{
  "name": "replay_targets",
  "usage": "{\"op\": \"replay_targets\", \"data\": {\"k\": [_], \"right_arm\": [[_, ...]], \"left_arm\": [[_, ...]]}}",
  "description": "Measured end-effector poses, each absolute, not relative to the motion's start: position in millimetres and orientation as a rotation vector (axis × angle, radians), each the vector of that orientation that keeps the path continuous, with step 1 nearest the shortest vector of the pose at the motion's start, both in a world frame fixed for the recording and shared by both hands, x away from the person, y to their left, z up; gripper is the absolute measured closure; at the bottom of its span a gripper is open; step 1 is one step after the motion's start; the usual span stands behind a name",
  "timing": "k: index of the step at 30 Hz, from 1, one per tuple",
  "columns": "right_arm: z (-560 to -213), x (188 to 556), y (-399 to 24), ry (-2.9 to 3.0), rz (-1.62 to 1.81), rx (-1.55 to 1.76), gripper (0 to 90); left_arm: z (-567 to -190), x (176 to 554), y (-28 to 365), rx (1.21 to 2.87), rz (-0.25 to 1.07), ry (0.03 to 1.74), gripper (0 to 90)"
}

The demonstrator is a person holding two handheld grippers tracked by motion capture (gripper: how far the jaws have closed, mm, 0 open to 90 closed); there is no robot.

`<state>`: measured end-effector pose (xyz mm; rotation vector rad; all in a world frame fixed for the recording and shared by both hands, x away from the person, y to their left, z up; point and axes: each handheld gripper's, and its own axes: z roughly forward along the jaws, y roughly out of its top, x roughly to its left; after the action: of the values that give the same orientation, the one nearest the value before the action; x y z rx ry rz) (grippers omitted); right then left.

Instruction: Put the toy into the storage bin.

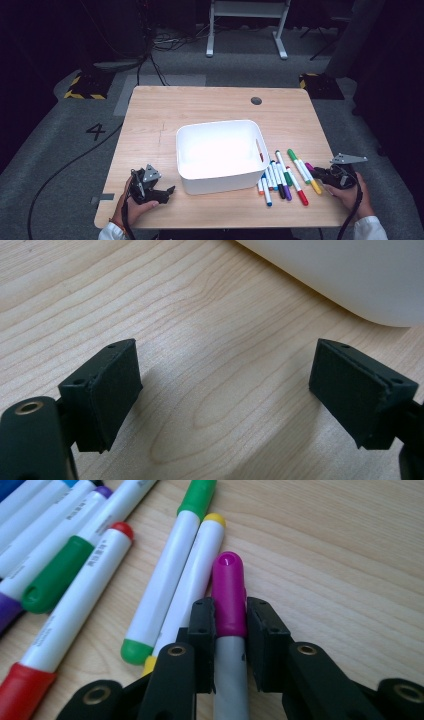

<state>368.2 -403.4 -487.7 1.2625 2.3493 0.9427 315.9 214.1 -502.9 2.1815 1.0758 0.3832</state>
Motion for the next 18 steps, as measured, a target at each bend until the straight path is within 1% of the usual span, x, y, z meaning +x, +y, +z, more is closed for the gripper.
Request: {"op": "replay_targets", "data": {"k": [9, 18], "right_arm": [[-486.1, 351.5, -387.3, 2.41, 0.94, 1.219, 74.4], [-484.2, 330.2, -389.9, 2.426, 0.901, 1.209, 74.4]], "left_arm": [[-502.8, 315.9, 214.1, 2.181, 0.384, 1.077, 13.5], [-502.8, 315.9, 214.1, 2.182, 0.384, 1.076, 13.5]]}}
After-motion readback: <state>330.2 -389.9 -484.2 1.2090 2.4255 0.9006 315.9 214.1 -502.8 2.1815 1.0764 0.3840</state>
